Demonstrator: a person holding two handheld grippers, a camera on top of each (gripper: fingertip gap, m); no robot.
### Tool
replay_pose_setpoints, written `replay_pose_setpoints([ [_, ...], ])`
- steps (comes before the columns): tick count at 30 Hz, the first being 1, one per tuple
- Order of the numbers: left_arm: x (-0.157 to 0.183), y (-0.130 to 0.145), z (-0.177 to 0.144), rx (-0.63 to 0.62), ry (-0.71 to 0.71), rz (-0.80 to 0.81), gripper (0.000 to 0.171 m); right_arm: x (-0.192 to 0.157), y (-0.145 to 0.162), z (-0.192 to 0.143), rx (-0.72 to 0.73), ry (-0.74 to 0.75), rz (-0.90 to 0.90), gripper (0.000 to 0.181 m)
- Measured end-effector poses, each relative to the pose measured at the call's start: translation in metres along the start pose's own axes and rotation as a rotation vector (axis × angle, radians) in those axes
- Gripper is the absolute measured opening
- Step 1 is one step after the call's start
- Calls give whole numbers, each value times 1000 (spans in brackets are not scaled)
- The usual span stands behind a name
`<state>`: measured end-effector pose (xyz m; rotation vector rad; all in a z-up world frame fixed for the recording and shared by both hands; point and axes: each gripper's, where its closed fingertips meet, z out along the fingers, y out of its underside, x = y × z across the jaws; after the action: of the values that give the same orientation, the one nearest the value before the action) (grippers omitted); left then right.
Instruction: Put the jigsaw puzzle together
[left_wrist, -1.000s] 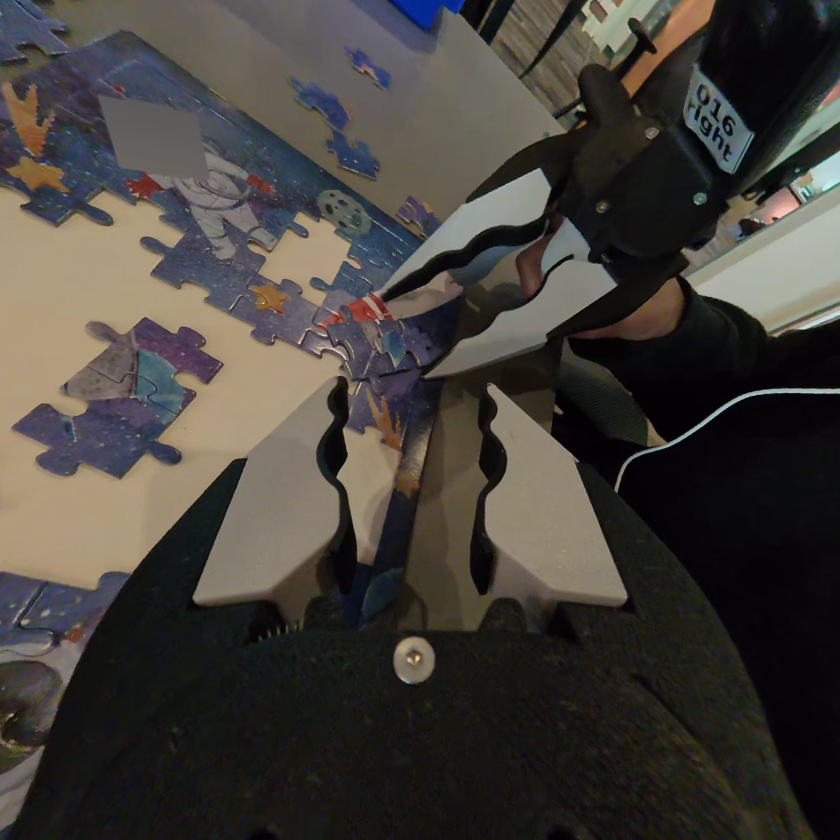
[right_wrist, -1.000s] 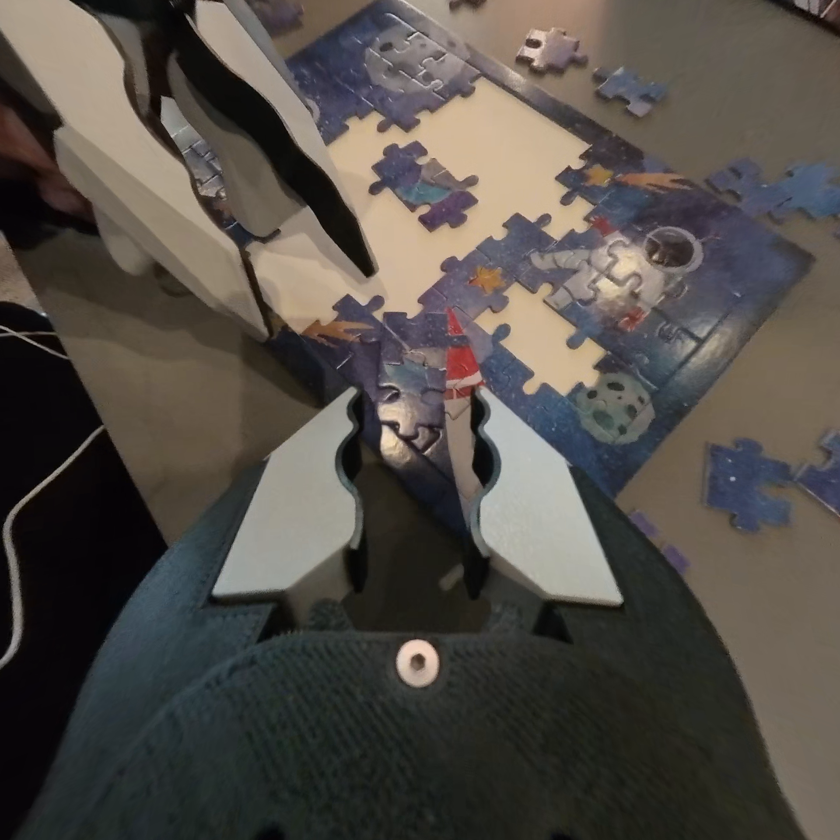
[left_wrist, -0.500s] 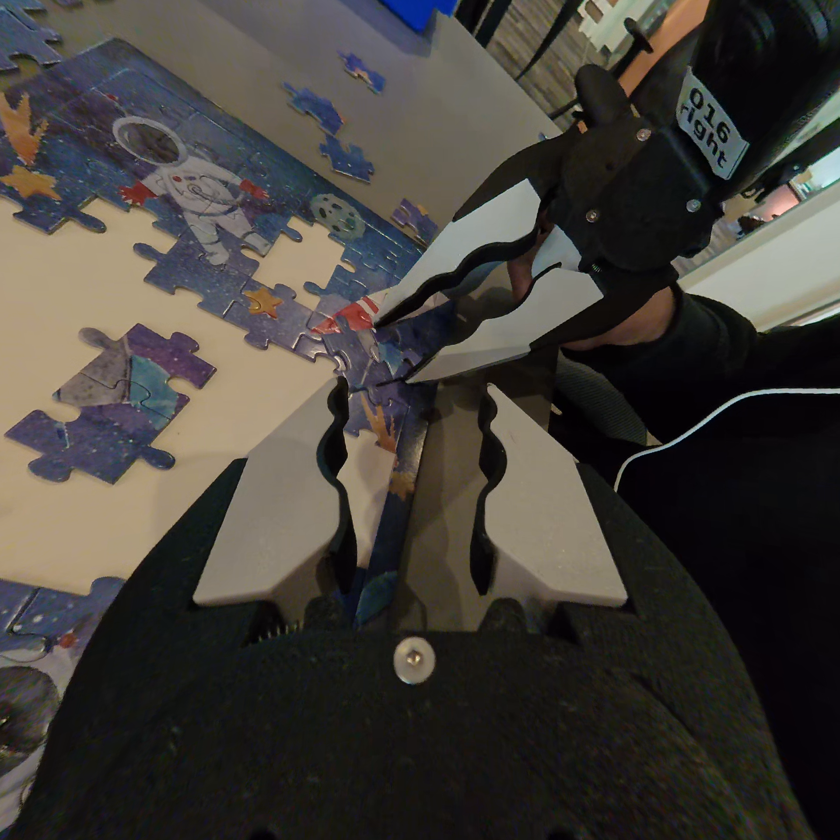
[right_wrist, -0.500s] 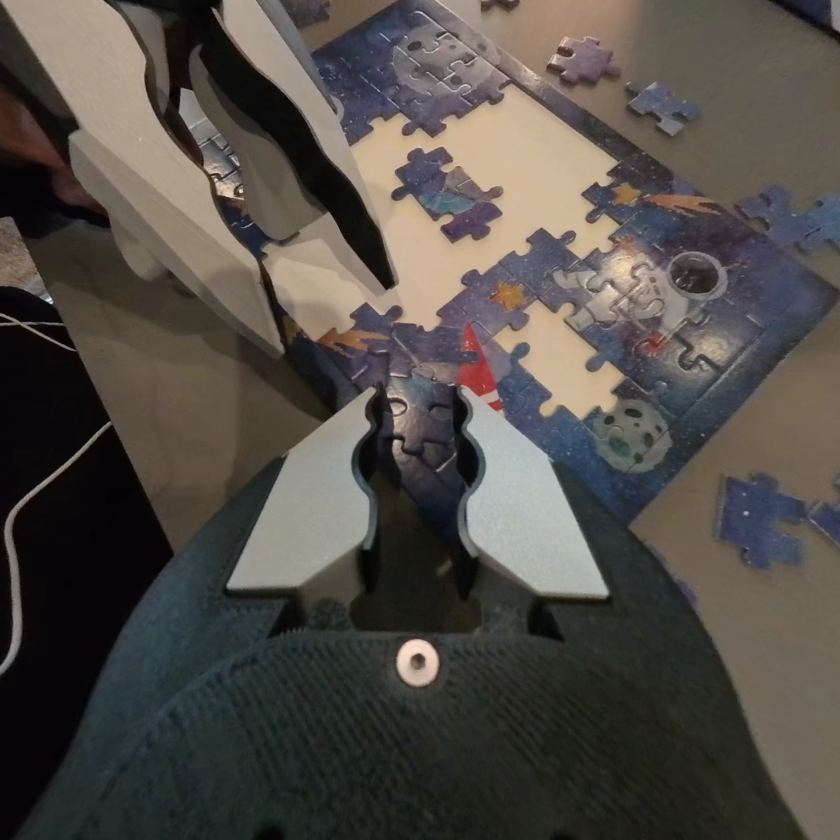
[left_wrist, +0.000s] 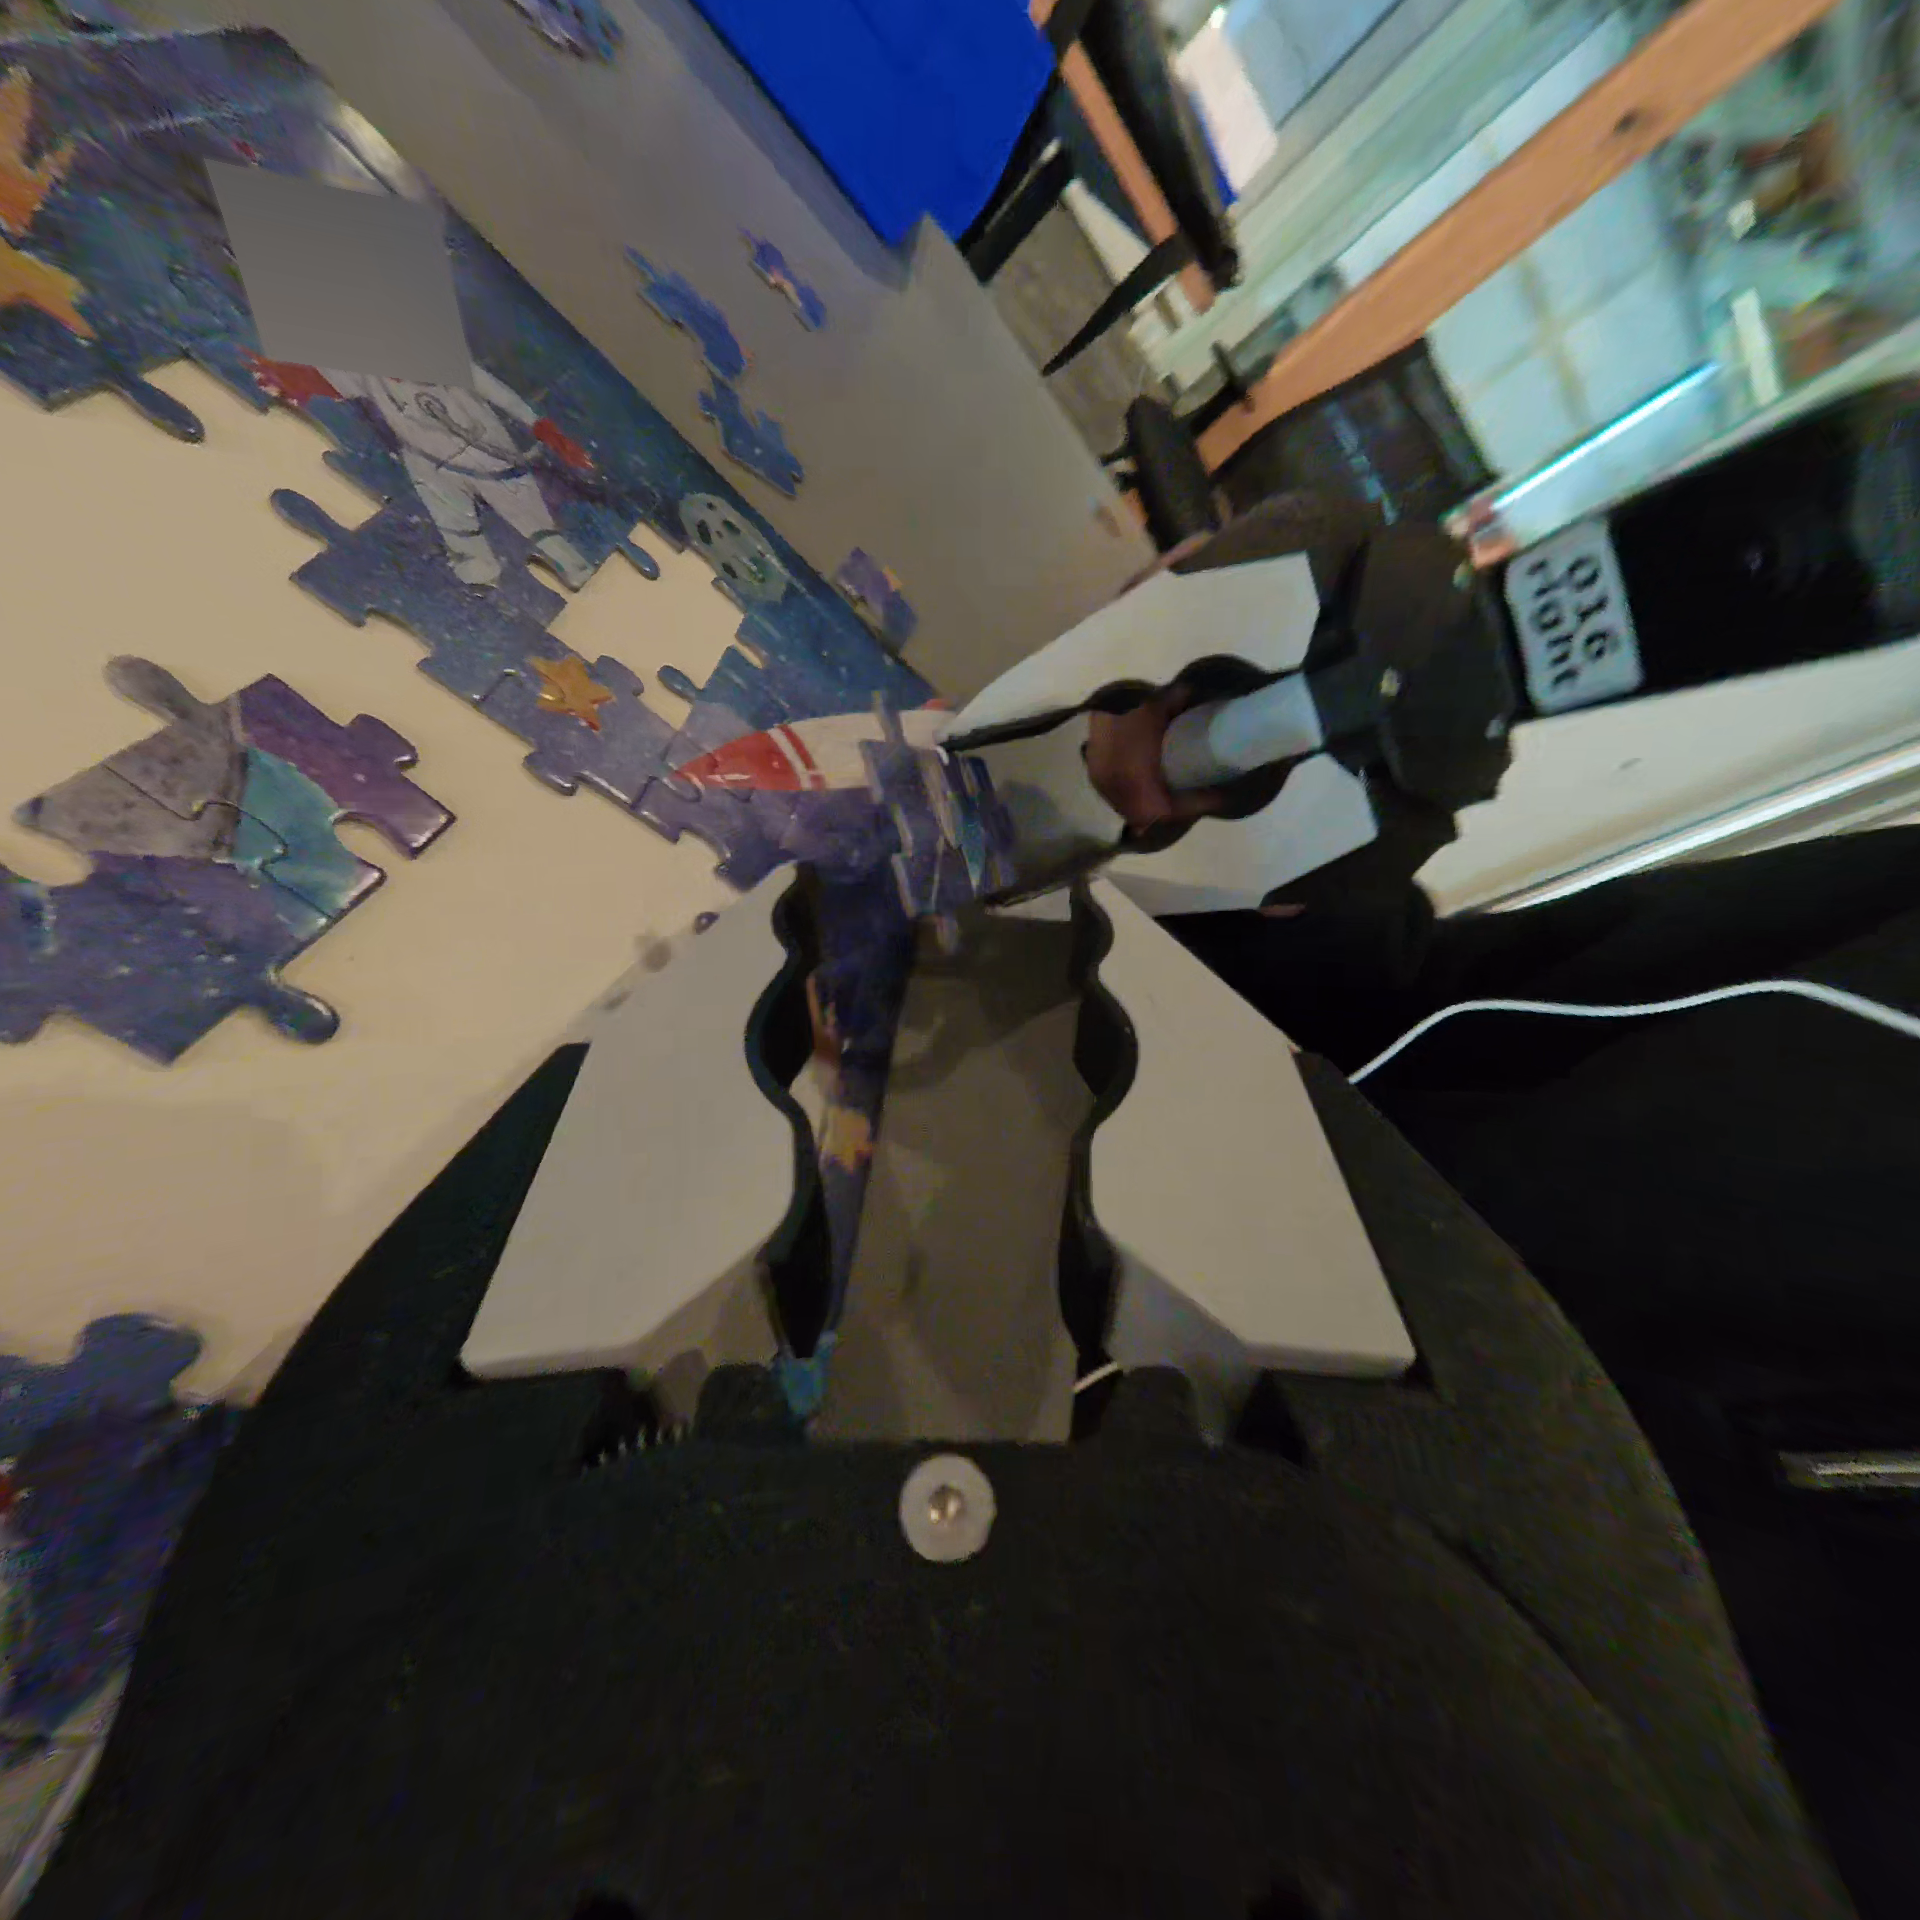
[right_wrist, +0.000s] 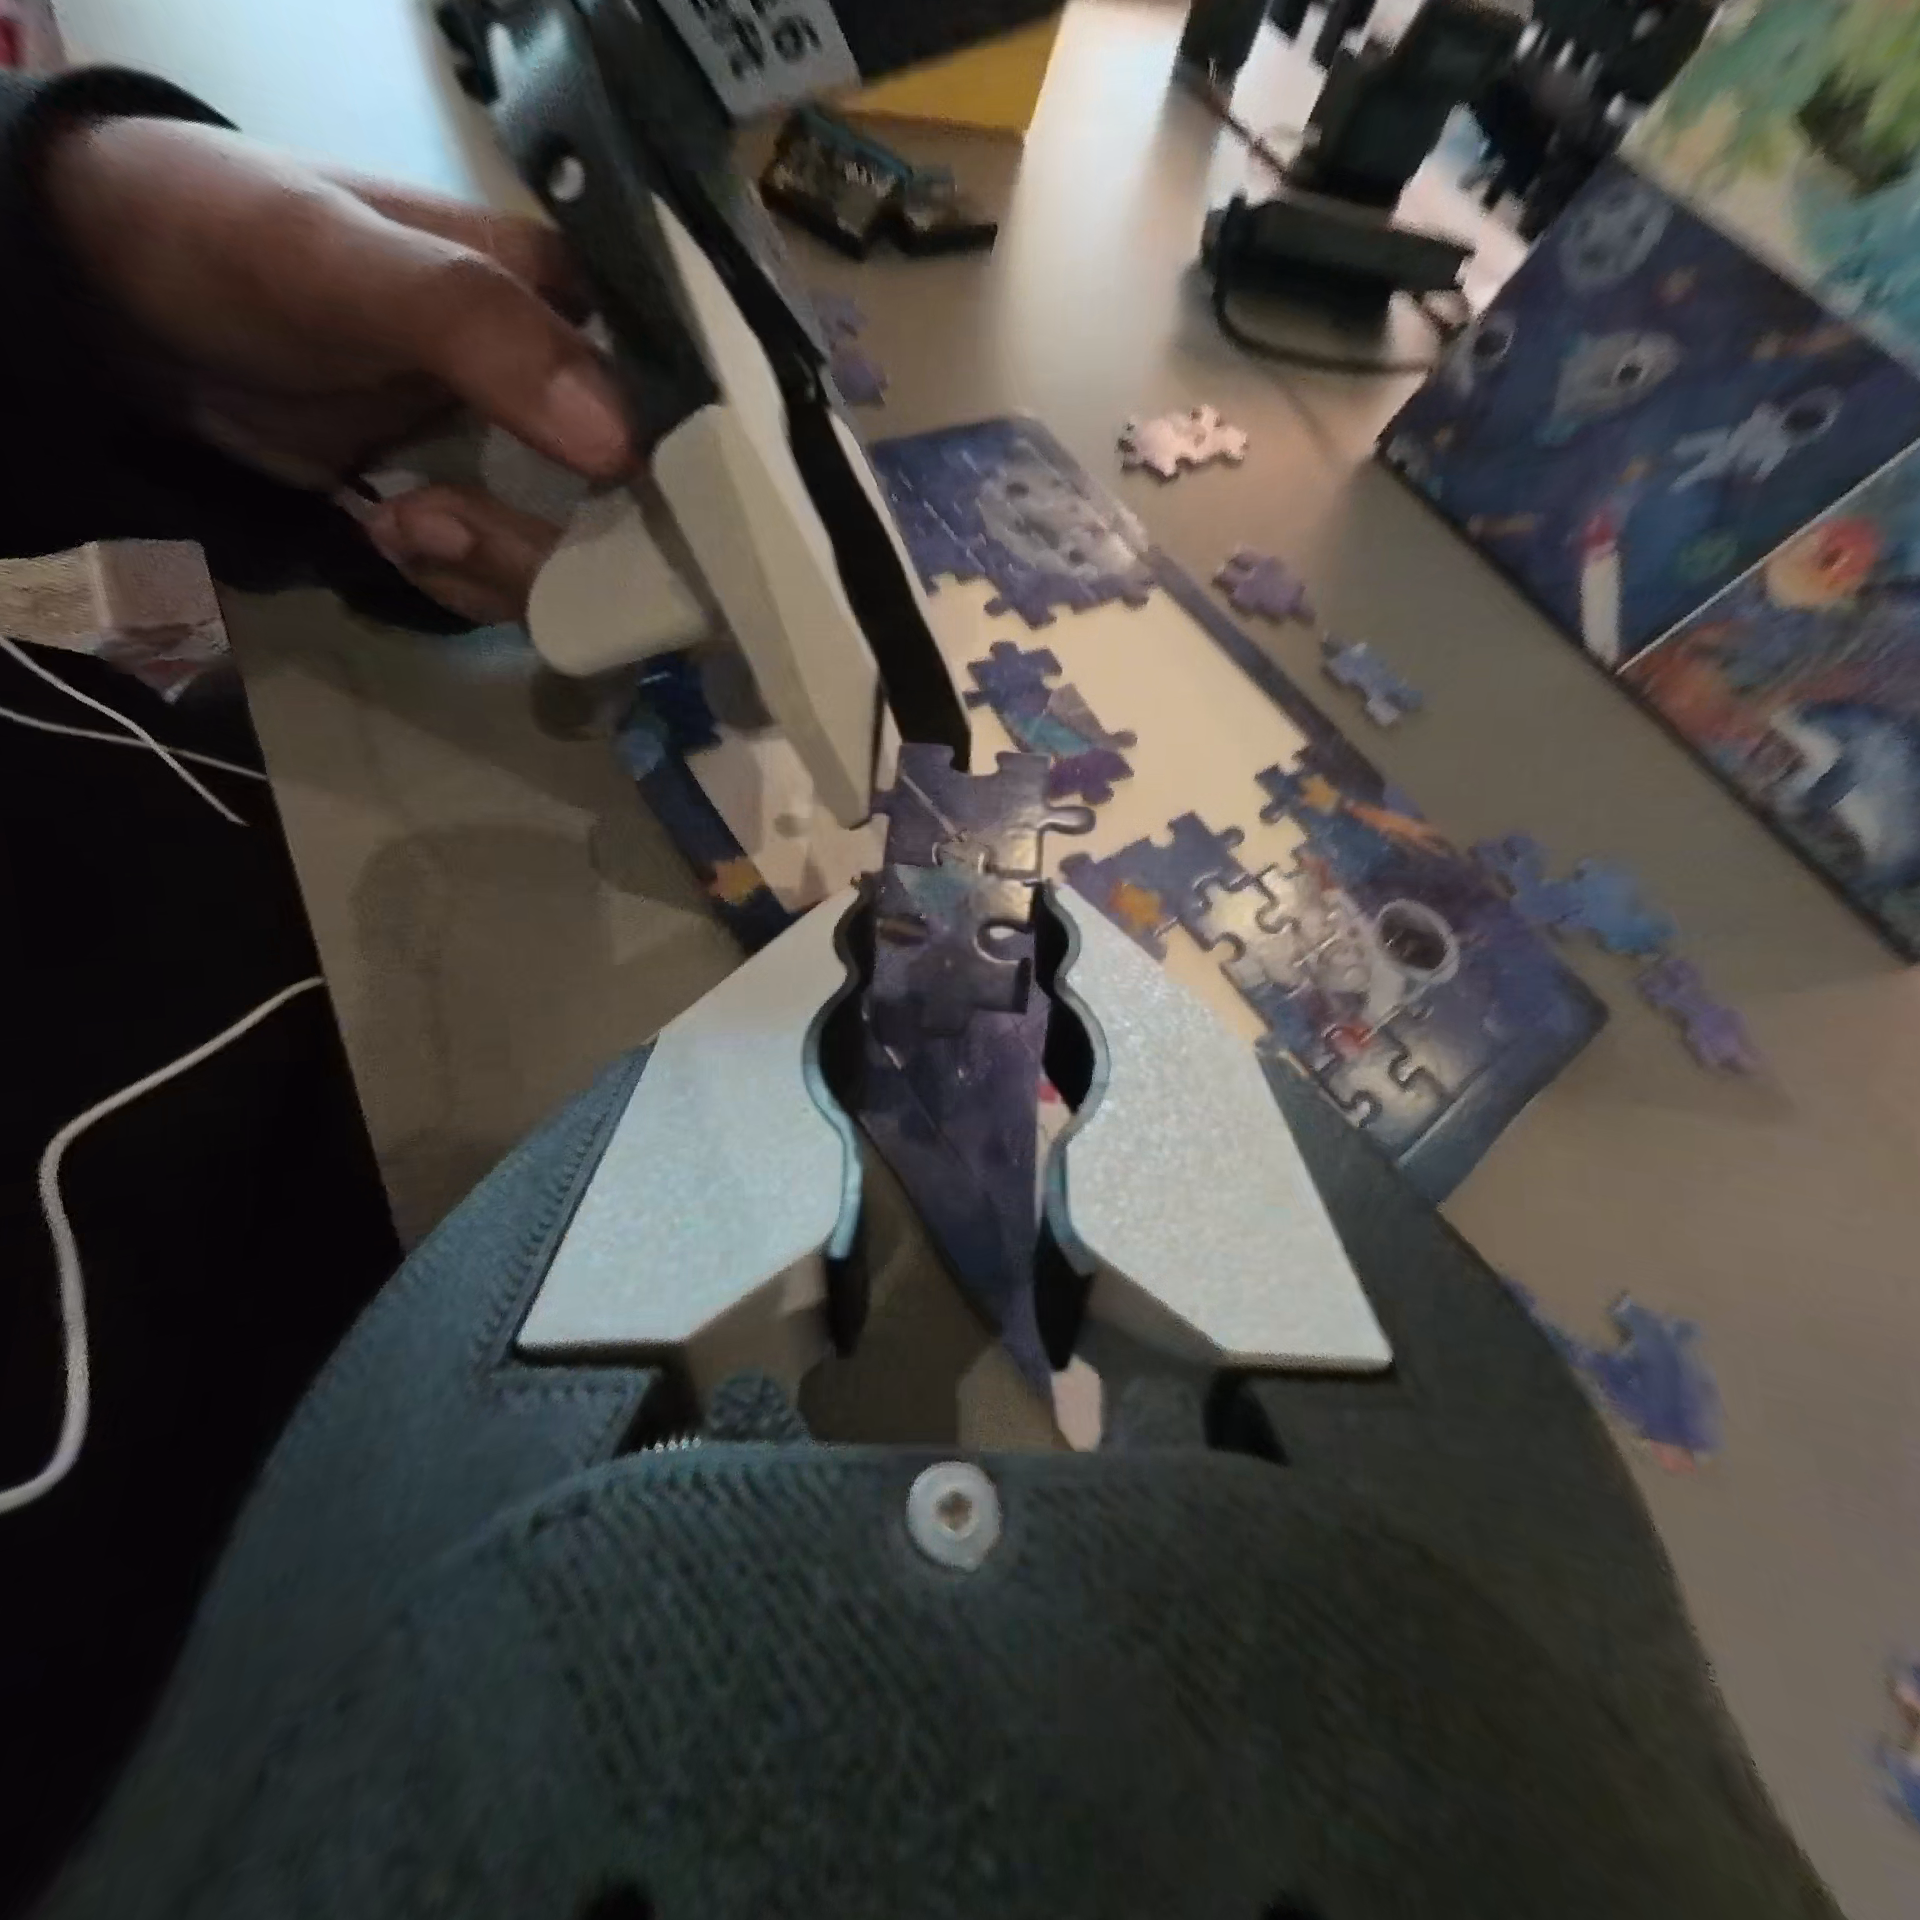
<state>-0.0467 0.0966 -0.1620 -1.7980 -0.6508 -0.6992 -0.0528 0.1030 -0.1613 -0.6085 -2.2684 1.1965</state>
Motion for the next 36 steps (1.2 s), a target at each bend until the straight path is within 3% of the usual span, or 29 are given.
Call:
replay_pose_setpoints([
  [3,8,-6,-3,42,94,-80,32,-2,-10,-3,38,35,-82,29],
  [7,15,-8,-5,60,176,-130,0,-4,-16,-3,56,56,-137,29],
  [15,24,-14,-12,101,299,-212,0,-5,-29,-11,156,-11,-25,29],
  [21,37,-20,-17,131,422,-231,2,-5,-41,-20,273,-127,162,29],
  [23,41,-20,-18,132,446,-216,0,-5,-44,-24,311,-180,230,17],
  [26,43,-21,-20,132,454,-205,0,-6,-48,-30,364,-247,307,23],
  [36,33,-19,-19,128,397,-213,0,-14,-26,-14,203,-174,183,37],
])
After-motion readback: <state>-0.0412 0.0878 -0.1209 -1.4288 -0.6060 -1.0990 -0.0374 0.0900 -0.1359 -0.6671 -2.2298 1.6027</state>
